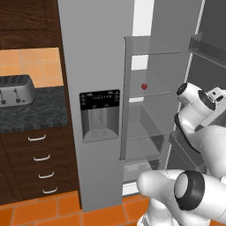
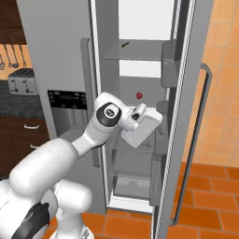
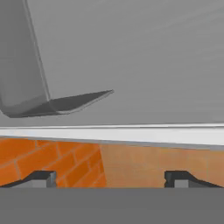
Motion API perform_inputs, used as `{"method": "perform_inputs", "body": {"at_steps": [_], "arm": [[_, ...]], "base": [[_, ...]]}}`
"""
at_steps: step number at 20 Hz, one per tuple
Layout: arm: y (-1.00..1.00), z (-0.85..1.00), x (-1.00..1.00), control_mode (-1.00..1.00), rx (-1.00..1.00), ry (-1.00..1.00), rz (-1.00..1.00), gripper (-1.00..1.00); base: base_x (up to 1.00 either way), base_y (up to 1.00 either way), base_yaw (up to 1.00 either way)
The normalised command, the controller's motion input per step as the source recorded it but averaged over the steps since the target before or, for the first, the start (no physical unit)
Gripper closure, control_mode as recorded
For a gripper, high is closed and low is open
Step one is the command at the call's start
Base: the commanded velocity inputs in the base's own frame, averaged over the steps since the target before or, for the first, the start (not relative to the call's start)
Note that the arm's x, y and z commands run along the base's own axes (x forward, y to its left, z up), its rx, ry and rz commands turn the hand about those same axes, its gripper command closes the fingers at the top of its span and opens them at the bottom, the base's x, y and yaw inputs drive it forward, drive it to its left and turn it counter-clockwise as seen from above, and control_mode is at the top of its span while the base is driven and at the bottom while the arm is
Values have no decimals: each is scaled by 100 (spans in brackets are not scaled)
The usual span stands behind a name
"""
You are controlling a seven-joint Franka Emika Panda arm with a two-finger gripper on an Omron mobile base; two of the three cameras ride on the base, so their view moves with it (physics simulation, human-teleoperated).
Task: Take the strawberry from the fridge and place it on top of the pancake, located on the dining counter.
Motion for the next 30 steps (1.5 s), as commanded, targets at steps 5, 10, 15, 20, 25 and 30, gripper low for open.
{"method": "perform_inputs", "body": {"at_steps": [5, 10, 15, 20, 25, 30], "arm": [[96, -1, -18, -100, 9, 0, 0, -100], [100, -38, 0, -100, 43, -3, -7, -100], [100, -14, 0, -100, 55, 0, -5, -100], [100, -7, -2, -100, 72, -7, -5, -100], [60, -4, -34, -100, 54, -1, 17, -100], [64, 1, -49, -100, -12, -10, 17, -100]], "base": [[0, 0, 0], [0, 0, 0], [0, 0, 0], [0, 0, 0], [0, 0, 0], [0, 0, 0]]}}
